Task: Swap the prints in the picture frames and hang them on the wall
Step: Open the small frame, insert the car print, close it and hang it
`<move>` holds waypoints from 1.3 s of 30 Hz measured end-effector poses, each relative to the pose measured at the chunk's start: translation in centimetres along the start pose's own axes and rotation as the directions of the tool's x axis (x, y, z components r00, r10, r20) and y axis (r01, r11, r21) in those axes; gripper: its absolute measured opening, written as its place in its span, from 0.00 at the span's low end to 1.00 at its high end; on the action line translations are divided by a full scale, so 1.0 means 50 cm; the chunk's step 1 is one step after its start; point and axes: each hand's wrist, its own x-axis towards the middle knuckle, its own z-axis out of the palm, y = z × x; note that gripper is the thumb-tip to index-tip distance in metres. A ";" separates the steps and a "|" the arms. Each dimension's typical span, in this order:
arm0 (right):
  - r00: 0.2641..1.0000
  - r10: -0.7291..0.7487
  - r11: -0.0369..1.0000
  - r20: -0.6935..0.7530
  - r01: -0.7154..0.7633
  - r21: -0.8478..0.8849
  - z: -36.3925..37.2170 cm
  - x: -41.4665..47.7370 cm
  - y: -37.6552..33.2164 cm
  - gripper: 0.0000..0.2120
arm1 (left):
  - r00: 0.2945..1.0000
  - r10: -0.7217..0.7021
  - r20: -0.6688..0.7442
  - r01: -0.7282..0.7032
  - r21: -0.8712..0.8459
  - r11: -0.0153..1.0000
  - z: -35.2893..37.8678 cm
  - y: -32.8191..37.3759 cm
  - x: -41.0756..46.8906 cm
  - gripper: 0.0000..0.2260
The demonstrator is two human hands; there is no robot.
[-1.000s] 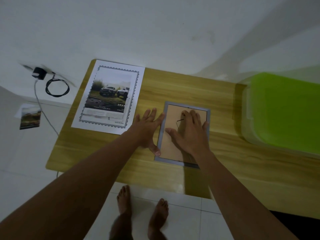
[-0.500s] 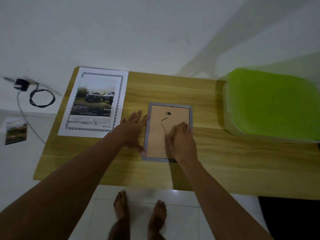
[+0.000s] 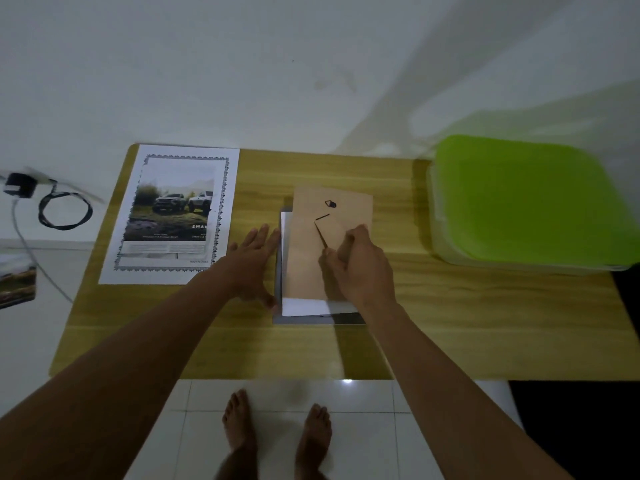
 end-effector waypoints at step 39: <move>0.985 0.175 0.922 0.002 -0.163 -0.351 -0.046 0.263 0.142 0.32 | 1.000 0.023 0.022 -0.023 -0.017 1.000 0.005 -0.015 0.020 0.62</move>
